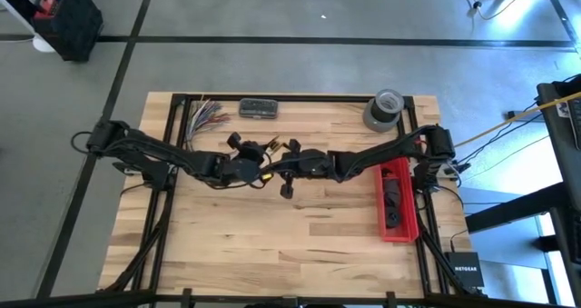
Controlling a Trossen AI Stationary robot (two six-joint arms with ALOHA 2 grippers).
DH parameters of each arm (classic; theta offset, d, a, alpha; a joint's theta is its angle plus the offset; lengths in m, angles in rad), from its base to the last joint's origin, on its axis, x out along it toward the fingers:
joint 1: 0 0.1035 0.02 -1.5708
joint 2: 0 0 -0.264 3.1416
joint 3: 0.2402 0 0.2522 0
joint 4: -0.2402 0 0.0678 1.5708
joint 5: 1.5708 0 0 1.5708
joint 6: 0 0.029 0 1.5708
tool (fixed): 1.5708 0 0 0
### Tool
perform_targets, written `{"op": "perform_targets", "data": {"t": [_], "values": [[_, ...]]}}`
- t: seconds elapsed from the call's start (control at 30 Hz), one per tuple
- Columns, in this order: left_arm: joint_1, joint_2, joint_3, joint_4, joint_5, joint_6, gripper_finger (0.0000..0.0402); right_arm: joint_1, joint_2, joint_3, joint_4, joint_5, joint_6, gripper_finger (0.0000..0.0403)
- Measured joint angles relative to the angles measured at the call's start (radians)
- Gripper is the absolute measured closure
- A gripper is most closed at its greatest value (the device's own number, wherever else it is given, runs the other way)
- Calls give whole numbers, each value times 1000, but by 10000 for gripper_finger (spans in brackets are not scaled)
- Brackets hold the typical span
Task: Coil cords
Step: Coil the yellow wire onto the black spool
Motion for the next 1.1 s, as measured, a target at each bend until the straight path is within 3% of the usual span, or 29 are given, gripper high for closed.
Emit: {"op": "perform_targets", "data": {"t": [0.13, 0.5, 0.63, 0.87, 0.97, 1.1], "values": [[-29, -17, 0, 50, 2, 29, 402, 13, 14, 0, -96, 18, -26, 400], [-131, -121, 0, 54, -2, 63, 402, 37, -1, 1, -343, 293, -79, 400], [-143, -136, 0, 69, -33, 68, 402, 56, -6, 1, -303, 281, -80, 400], [-126, -131, 0, 149, -44, 100, 402, 91, 23, 1, -20, 163, -91, 400], [-145, -134, 0, 187, -34, 149, 402, 89, 40, 0, -39, 207, -119, 400], [-191, -155, 0, 166, -29, 170, 402, 87, 39, 0, -157, 348, -140, 400]]}}
